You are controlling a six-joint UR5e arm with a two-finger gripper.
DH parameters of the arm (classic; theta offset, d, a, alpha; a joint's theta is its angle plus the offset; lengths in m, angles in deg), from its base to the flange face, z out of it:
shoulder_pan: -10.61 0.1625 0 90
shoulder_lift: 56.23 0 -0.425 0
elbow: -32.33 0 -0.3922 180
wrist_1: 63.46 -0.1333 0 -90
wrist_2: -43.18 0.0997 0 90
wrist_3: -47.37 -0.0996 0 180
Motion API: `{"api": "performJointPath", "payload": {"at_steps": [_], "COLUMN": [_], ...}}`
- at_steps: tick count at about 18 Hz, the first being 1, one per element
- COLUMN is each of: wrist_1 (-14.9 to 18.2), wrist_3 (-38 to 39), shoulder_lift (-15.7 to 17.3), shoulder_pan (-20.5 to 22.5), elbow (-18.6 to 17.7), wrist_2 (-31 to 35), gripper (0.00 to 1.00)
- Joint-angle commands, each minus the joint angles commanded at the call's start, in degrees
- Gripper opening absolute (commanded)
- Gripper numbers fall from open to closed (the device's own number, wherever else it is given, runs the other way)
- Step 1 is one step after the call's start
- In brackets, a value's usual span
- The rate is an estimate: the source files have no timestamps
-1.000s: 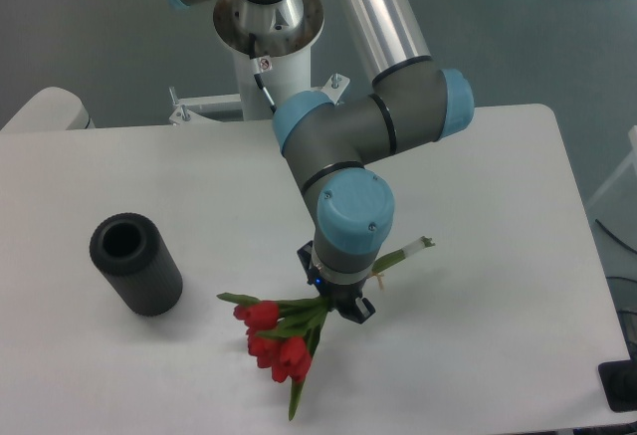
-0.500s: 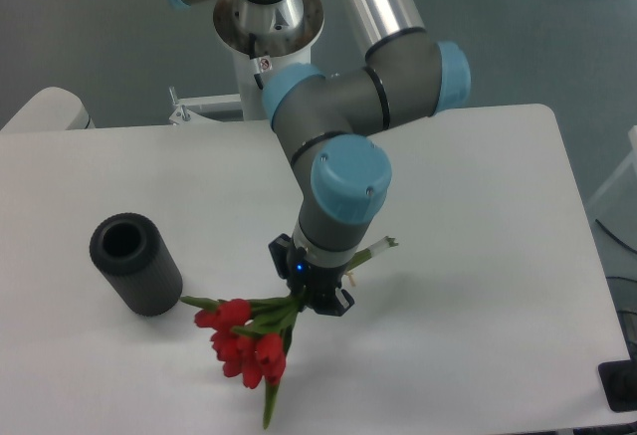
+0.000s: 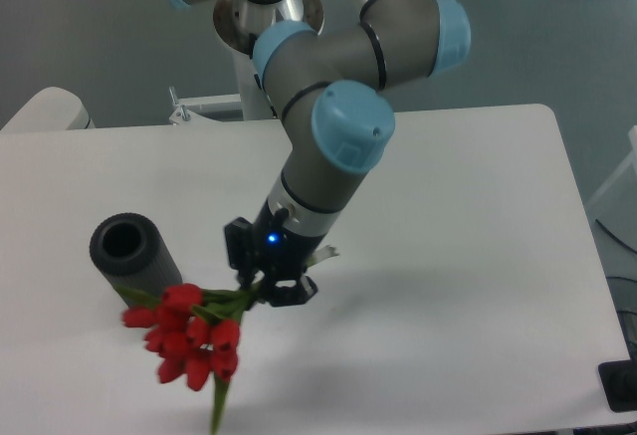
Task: Insert the flowers into the vase
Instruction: 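Carry the held red tulips with the gripper toward the black vase, then position the tulip stems above the vase opening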
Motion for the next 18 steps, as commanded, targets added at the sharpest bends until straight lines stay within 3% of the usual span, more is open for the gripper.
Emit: {"api": "performJointPath", "payload": {"at_steps": [4, 9, 18], "wrist_1": [0.00, -0.35, -3.87], "wrist_3": [1.59, 1.41, 1.68], "shoulder_lift": [1.58, 1.85, 5.54], "shoulder_pan": [0.44, 0.09, 0.26], "elbow": [-0.09, -0.53, -5.88], "wrist_2": [-8.18, -13.28, -28.92], "gripper": [0.07, 0.08, 0.08]}}
